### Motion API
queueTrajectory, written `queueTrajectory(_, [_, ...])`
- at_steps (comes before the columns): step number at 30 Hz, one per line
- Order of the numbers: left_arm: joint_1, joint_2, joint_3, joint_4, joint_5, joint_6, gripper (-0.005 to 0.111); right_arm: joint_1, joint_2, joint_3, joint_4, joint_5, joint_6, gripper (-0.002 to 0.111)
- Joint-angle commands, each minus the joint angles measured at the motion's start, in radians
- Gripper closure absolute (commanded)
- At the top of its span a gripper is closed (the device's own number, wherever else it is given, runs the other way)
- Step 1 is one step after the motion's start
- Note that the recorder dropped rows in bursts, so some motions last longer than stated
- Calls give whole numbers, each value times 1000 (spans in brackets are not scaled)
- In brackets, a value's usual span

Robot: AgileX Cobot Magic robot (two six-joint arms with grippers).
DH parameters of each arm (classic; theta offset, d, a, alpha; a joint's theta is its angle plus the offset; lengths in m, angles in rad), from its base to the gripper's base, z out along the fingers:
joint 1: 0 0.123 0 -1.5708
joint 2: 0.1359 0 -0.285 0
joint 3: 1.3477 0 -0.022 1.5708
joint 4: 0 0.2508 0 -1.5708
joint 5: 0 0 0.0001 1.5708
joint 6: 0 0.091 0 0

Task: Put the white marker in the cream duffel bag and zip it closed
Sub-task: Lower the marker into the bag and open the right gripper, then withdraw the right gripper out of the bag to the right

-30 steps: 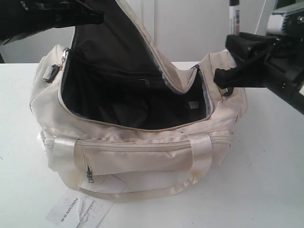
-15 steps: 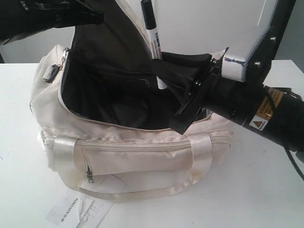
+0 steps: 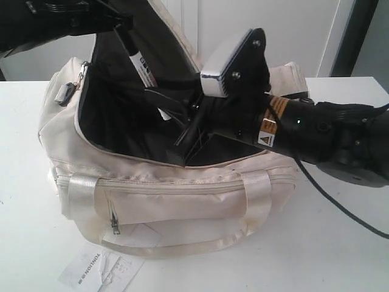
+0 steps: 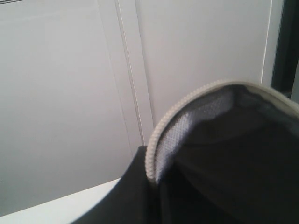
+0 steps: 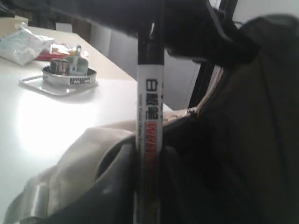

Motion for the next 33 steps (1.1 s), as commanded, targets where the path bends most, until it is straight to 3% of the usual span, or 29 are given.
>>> queueTrajectory(1, [2, -7, -9, -13, -17, -1, 107, 4, 48, -33, 6, 79, 2, 108])
queueTrajectory(5, [2, -7, -9, -13, -17, -1, 107, 4, 54, -33, 36, 89, 2, 94])
queueTrajectory(10, [2, -7, -9, -13, -17, -1, 107, 4, 54, -33, 169, 150, -8, 61])
queueTrajectory(13, [2, -7, -9, -13, -17, -1, 107, 4, 54, -33, 186, 164, -8, 52])
queueTrajectory(19, [2, -7, -9, -13, -17, -1, 107, 4, 54, -33, 181, 156, 18, 52])
queueTrajectory(25, [2, -7, -9, -13, -17, -1, 107, 4, 19, -33, 62, 154, 194, 58])
queueTrajectory(28, [2, -7, -9, -13, -17, -1, 107, 4, -17, -33, -91, 167, 323, 69])
queueTrajectory(33, [2, -7, -9, -13, -17, -1, 107, 4, -66, -33, -371, 211, 637, 97])
